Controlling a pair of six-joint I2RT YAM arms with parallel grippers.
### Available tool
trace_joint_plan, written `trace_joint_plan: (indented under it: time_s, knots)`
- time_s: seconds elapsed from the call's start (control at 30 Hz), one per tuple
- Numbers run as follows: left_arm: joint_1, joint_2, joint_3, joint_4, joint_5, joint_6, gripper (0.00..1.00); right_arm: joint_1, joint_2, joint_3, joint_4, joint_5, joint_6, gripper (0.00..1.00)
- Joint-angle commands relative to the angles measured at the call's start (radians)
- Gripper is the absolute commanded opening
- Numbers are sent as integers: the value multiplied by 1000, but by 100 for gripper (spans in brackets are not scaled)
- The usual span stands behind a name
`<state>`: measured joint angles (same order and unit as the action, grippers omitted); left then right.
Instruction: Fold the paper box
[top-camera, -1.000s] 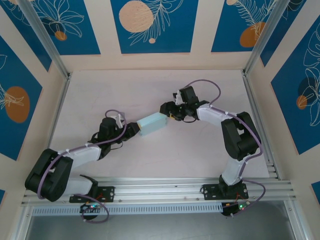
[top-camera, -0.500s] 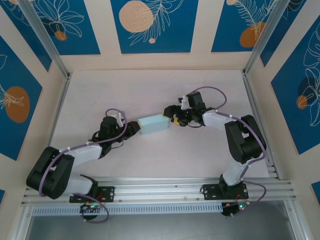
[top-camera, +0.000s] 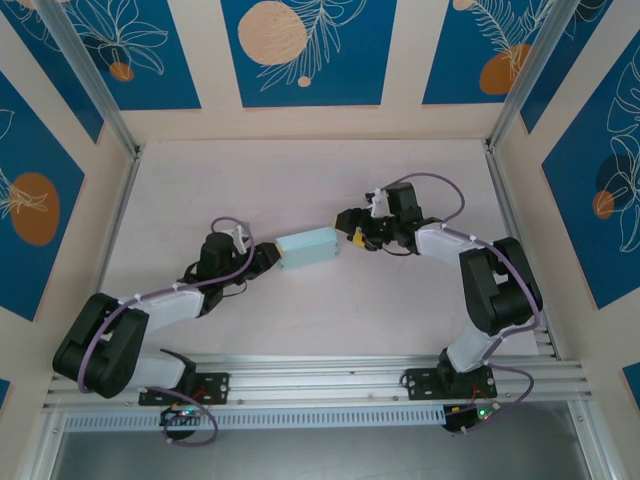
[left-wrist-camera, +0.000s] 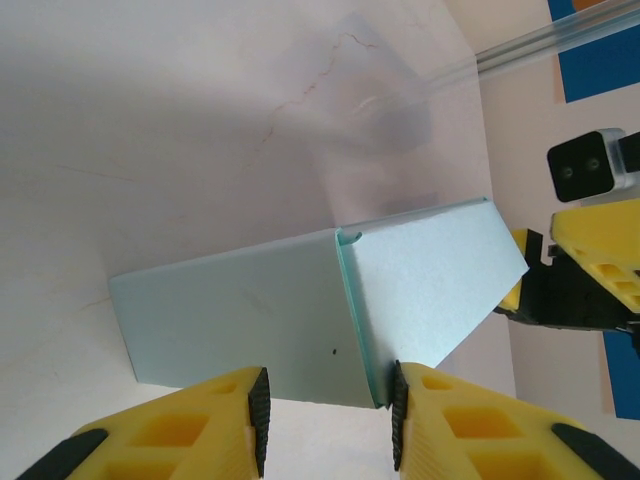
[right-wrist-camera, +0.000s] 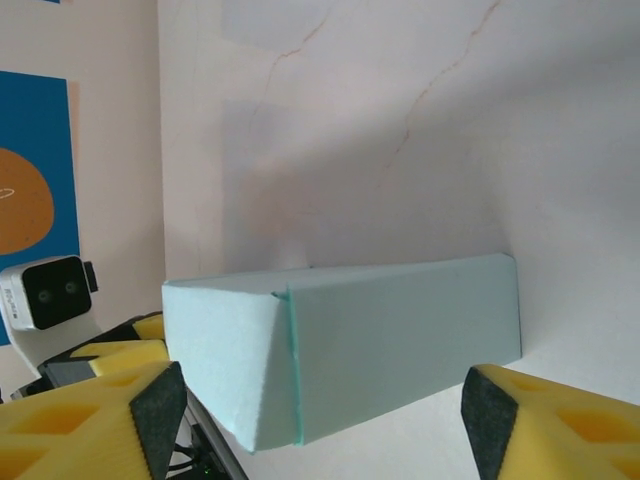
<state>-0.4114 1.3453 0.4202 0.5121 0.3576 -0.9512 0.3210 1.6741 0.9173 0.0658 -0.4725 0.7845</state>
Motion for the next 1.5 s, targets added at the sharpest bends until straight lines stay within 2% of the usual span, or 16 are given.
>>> trace_joint_plan:
  time_s: [0.0,0.3,0.47,0.67,0.83,0.9,0.97,1.17,1.3,1.37,1.47]
  knots:
    - [6,54,-39,-242,-72,34,36,0,35,2,-3,-32,-4,72]
    - [8,58,-34,-245,-78,34,36,-13,75,-43,38,-36,18,57]
    - [6,68,-32,-244,-84,35,35,-14,100,-69,47,-35,9,57]
    - [8,75,-40,-239,-92,35,32,-34,156,-151,125,-43,31,51]
    - [9,86,-41,-239,-97,37,30,-33,211,-167,119,-32,6,48]
    - [11,93,-43,-239,-104,40,27,-31,227,-164,87,5,-10,45]
    - [15,98,-46,-239,-112,44,22,-35,238,-167,66,40,-13,35]
    - [34,109,-70,-221,-130,54,10,-32,248,-175,31,95,-26,23]
    - [36,131,-83,-129,-110,69,9,-12,224,-172,70,79,-28,25]
    - [36,139,-83,-50,-83,99,9,6,188,-154,73,84,-42,31]
    - [36,135,-60,2,-48,164,10,32,136,-96,29,101,-76,34]
